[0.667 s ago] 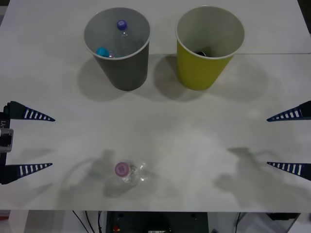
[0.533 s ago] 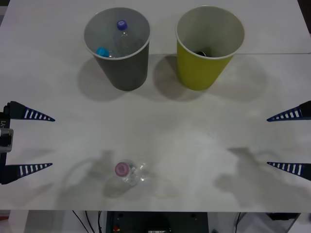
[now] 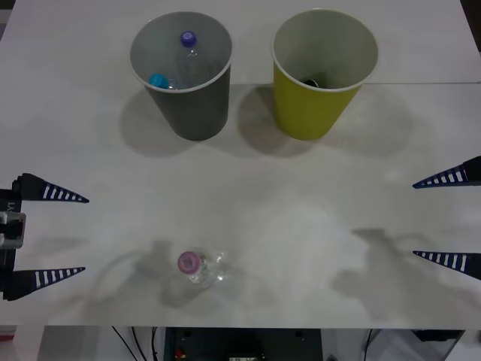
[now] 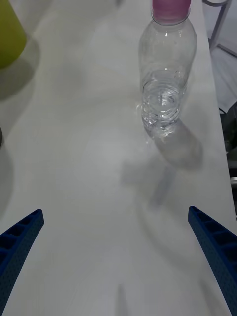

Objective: Put the can into the green bin and the plastic bottle into the gray bin

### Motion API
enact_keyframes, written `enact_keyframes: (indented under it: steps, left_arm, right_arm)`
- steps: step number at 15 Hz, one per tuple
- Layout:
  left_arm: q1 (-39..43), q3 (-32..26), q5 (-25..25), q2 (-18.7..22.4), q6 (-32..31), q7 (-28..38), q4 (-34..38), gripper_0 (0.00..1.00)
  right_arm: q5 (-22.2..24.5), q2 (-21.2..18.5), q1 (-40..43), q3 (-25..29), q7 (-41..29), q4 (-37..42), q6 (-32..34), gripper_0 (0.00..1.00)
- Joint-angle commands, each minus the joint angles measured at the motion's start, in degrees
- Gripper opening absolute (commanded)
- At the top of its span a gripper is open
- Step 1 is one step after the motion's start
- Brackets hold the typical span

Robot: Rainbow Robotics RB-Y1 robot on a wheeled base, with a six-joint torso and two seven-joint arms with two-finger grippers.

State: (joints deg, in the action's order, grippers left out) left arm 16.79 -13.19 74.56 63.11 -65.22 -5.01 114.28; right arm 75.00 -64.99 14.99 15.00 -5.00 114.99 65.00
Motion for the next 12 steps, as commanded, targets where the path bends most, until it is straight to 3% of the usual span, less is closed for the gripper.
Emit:
enact_keyframes:
  steps: [1, 6, 12]
  left_arm:
    - [0.00, 1.32, -0.12, -2.55, 0.00, -0.44, -0.46, 1.00]
    - [-0.18, 3.61, -1.35, -7.30, -0.09, -4.83, -3.10, 1.00]
    - [-6.51, 10.64, -8.82, -13.63, -5.62, -18.98, -17.60, 1.00]
  right_arm:
    - [0.00, -0.01, 0.01, 0.00, 0.00, 0.01, 0.00, 1.00]
    - [0.00, -0.01, 0.01, 0.00, 0.00, 0.01, 0.00, 1.00]
    - [0.00, -0.01, 0.01, 0.00, 0.00, 0.01, 0.00, 1.00]
